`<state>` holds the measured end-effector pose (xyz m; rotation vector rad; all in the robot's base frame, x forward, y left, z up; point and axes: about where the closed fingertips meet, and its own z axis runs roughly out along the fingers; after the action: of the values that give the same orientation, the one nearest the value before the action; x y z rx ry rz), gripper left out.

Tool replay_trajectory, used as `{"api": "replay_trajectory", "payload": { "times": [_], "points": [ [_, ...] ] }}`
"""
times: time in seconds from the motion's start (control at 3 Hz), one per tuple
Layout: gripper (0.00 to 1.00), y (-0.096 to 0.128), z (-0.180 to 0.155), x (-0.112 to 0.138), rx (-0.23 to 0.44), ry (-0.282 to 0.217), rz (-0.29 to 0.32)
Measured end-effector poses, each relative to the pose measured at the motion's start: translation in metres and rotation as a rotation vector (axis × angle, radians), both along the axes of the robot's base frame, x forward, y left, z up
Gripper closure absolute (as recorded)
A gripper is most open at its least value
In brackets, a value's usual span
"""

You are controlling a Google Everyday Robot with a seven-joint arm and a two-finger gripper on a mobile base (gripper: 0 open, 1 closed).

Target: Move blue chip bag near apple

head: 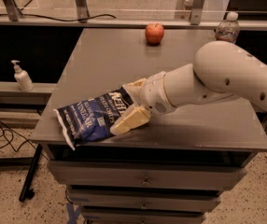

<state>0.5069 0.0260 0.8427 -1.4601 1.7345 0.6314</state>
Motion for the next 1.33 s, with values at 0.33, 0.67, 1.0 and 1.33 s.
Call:
{"api": "replay_trajectory", "payload": {
  "times": [0.33, 0.67, 1.0, 1.33],
  "points": [
    [0.41, -0.001, -0.003, 0.003, -0.002, 0.002, -0.01],
    [0.65, -0.006, -0.003, 0.005, -0.008, 0.001, -0.025],
    [0.88, -0.013, 0.009, 0.01, -0.014, -0.021, -0.046],
    [1.0, -0.022, 0.031, 0.021, -0.012, -0.058, -0.081]
  ]
}}
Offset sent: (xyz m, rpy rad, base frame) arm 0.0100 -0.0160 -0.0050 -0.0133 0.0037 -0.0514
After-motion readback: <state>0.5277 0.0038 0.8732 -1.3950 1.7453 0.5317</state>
